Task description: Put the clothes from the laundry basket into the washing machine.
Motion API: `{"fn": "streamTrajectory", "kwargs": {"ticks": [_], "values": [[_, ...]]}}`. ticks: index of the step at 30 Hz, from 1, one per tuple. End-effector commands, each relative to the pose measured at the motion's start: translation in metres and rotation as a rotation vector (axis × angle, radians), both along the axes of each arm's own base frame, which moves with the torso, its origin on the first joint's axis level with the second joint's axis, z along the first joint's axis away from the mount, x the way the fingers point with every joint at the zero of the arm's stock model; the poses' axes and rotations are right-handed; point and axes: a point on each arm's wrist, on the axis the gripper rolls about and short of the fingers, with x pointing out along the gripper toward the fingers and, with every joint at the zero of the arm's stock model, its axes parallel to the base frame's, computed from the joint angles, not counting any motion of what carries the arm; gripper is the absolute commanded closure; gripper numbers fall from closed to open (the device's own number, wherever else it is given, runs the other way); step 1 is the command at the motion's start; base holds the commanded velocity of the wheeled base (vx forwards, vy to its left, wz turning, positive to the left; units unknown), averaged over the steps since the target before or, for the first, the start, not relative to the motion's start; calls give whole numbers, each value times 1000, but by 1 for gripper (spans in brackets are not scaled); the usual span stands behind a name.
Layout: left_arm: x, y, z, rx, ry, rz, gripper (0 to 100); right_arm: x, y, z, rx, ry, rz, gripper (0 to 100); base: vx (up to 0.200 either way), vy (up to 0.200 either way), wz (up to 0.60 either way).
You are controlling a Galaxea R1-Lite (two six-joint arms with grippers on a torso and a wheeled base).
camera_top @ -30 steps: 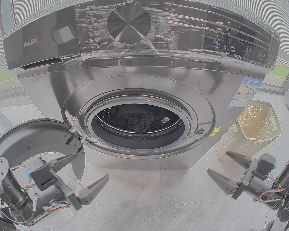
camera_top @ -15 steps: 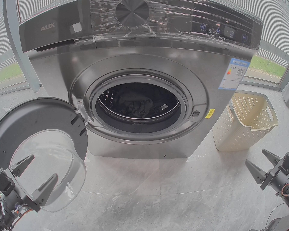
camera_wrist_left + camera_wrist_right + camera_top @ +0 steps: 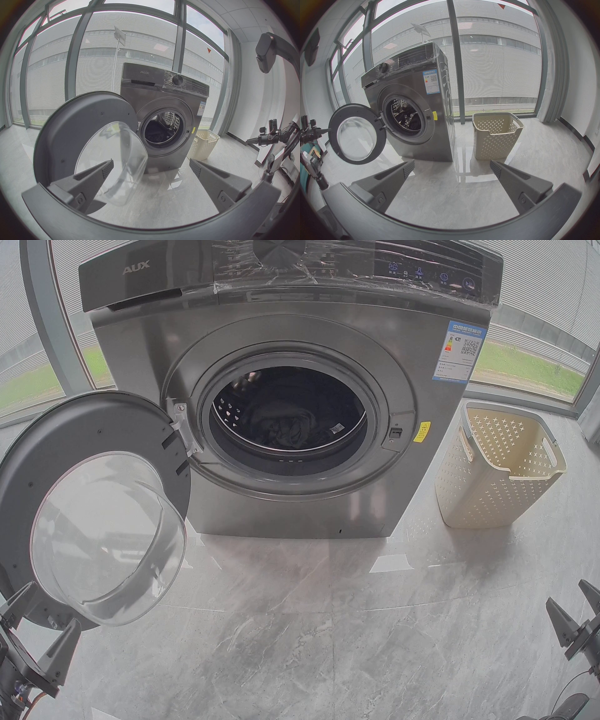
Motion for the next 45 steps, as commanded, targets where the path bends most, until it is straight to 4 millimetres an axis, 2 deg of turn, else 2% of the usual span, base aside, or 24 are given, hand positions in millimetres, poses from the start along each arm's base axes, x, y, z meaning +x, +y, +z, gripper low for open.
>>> {"fn": "streamTrajectory", "kwargs": {"ticks": [1,4,9,12,16,22,29,31,38,45], "values": [[-16,7,-18,-15,-24,62,0,-39,-8,-18,4,-109,-83,0,0,0,0],[-21,8,-26,-15,-24,79,0,-46,-8,-27,-1,-109,-110,0,0,0,0],[-26,9,-36,-26,-1,128,0,-58,-8,-47,-11,-61,-121,0,-200,0,0],[-32,10,-43,-33,4,182,0,-64,-5,-48,-9,-85,-78,0,-67,0,0],[-39,9,-53,-22,11,218,0,-64,-6,-47,-25,-87,-133,0,0,0,0],[-39,9,-62,-10,94,247,0,-63,-7,-49,-7,-86,-188,0,0,0,0],[-41,9,-70,18,153,303,0,-62,-5,-53,-63,-66,-64,0,0,0,0],[-46,8,-73,28,101,330,0,-62,-5,-53,-66,-66,-64,0,0,0,0],[-46,8,-73,39,88,310,0,-62,-5,-53,-68,-66,-67,0,0,0,0],[-46,8,-73,35,87,307,0,-62,-5,-53,-65,-66,-66,0,0,200,0]]}}
